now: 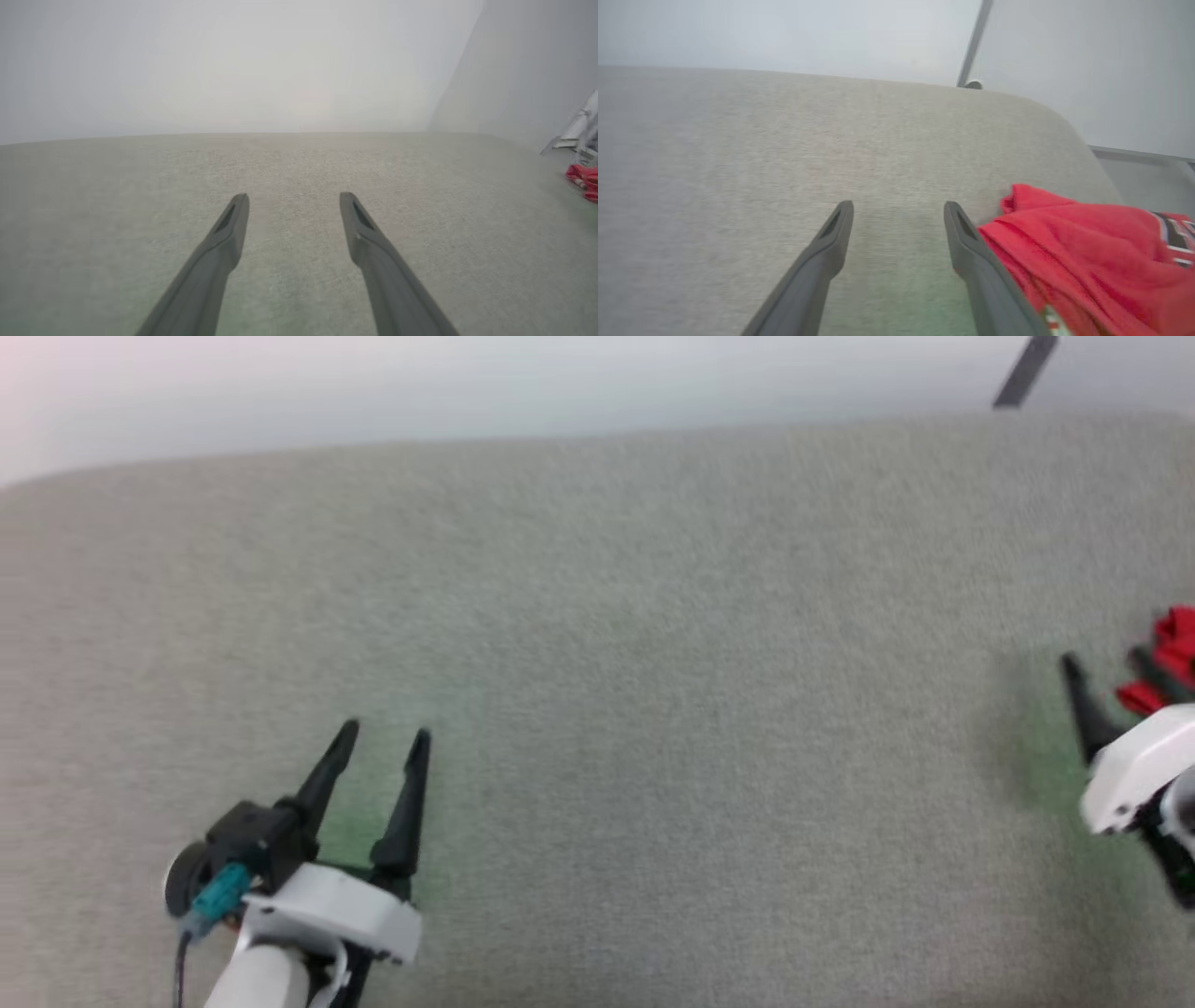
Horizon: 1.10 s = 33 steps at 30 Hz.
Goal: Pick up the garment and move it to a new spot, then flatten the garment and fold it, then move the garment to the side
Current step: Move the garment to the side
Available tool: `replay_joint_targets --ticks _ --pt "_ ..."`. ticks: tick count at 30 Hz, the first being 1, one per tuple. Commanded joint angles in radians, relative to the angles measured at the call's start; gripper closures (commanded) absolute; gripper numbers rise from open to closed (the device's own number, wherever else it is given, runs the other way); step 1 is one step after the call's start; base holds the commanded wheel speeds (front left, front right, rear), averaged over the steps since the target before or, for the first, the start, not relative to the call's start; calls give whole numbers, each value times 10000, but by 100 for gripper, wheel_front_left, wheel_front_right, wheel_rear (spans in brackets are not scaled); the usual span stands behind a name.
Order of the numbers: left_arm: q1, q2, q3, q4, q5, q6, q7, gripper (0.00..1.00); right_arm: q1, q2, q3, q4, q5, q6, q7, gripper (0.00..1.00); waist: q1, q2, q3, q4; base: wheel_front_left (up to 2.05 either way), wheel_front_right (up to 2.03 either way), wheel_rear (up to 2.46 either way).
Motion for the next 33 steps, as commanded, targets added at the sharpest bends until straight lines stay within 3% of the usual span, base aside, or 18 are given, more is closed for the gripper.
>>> replay_joint_targets --ticks 1,7,13,25,33 --pt "294 -67 188 135 -23 -39 3 0 337 75 302 -244 251 -11 -91 0 0 0 -1155 889 0 0 0" --pt "915 -169 799 800 -80 -56 2 0 925 451 964 -901 765 -11 -374 0 0 0 -2013 1234 0 0 0" --pt "1180 -224 1090 932 4 -50 3 0 1505 632 889 -1526 990 -11 -860 0 0 0 -2480 1517 0 0 0" --pt "2163 -448 1500 428 5 -67 3 0 3699 553 -217 -3237 761 -11 -1171 0 0 0 -2969 1628 0 0 0" --pt "3299 -769 1846 -445 181 -64 3 0 5493 1119 -1590 -4952 394 -11 -1019 0 0 0 -3176 1541 0 0 0"
